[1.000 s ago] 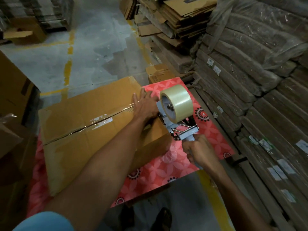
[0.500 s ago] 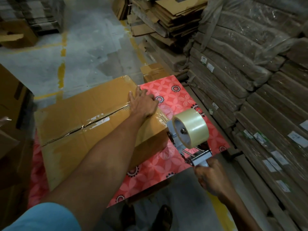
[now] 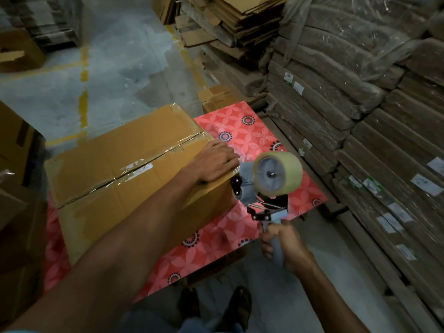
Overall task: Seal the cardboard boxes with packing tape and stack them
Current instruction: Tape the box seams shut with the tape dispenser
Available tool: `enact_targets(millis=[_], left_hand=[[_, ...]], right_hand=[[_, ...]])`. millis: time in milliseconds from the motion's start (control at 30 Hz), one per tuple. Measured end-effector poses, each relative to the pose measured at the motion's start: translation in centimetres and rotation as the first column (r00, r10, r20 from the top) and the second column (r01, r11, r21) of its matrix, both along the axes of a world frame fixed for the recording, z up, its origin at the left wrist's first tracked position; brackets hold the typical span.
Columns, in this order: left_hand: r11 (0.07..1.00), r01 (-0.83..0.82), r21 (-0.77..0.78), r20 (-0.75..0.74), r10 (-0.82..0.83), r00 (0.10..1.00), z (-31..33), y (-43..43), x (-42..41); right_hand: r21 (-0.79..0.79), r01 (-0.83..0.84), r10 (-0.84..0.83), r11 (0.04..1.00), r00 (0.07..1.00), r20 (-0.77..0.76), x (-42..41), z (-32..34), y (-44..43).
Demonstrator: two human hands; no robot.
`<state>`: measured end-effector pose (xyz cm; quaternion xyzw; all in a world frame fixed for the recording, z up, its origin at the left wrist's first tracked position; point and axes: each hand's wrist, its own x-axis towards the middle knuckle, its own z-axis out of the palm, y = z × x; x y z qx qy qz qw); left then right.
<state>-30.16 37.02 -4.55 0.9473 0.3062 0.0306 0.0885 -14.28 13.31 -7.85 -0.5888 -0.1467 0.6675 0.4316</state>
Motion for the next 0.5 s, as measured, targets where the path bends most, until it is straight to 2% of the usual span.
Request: enact_targets(millis=[33,67,100,133,200,300,400,500], left_hand=[[1.0,0.007,-0.01,0.017,-0.007,1.0,0.0,-0.1,-0.1],[1.0,0.017,-0.004,0.024,-0.017,1.0,0.1,-0.2,-0.1],[1.0,0.023,0.018,0.014,-0.023,1.0,0.2,-0.2,-0.1],[0.999,0.02,0.043,-0.007,-0.019,1.0,0.3,-0.2,0.1],[0.998,-0.021,0.059,-0.044,0.023,0.999,0.2,-0.7,0.3],[0.997,-0.052,0.063,-0.052,0.055,0.997,-0.1,-2.3,1.3],[0.996,-0.044,0.077,-0.026,0.047,0.999,0.0,-3.8,1.9],[0.997,-0.044,0.064,-0.009,0.044,0.999,-0.5,-4.3,2.0]], right_hand=[[-0.044,0.027,-0.033,0.999,0.992,-0.126,-0.3,0.0,-0.6],[-0.07,0.065,-0.077,0.995,0.982,-0.174,-0.5,-0.3,-1.4],[-0.084,0.108,-0.119,0.991,0.983,-0.139,-0.2,-0.9,-2.0],[-0.08,0.16,-0.165,0.984,0.984,-0.064,0.1,-1.6,-2.5],[0.007,0.216,-0.213,0.976,0.954,0.213,1.4,-2.2,-2.4],[0.06,0.119,-0.131,0.991,0.804,0.58,3.7,-2.3,0.9],[0.015,0.0,-0.01,1.0,0.704,0.71,6.2,-4.4,5.9],[-0.118,-0.126,0.168,0.985,0.554,0.815,7.6,-6.9,8.4]])
